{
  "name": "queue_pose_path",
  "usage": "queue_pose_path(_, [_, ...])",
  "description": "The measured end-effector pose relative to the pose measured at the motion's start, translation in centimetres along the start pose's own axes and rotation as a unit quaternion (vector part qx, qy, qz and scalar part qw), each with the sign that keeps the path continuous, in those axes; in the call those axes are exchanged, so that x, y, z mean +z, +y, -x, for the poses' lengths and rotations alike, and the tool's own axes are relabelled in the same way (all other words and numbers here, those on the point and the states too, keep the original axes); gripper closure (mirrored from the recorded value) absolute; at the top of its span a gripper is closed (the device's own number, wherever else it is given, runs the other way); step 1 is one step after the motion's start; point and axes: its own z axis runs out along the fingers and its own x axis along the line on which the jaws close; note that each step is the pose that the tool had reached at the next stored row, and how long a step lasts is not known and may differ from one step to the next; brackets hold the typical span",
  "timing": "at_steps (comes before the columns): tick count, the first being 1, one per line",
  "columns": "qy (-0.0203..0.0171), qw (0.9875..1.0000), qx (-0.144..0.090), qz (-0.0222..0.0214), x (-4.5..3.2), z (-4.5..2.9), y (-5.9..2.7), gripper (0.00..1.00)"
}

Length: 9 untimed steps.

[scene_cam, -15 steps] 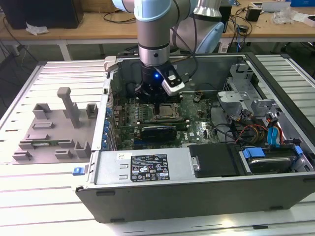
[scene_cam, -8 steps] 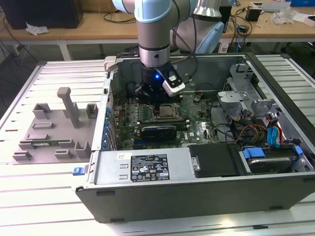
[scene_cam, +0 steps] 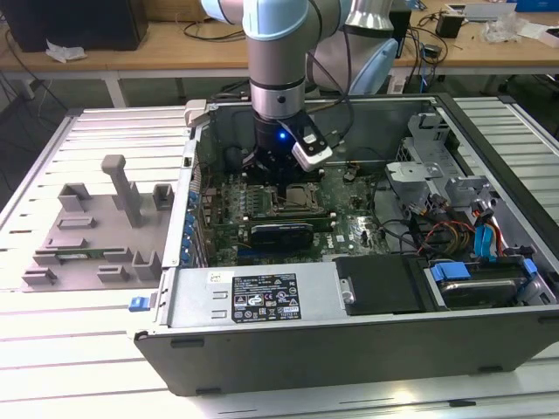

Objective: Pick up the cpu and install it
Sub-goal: 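Close the cpu cover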

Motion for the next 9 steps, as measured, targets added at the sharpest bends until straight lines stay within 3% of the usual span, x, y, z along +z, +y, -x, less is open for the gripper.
queue_pose_path(9, [0.0004,1.0000,0.000,-0.0004,-2.52,0.07,-0.08,0.89])
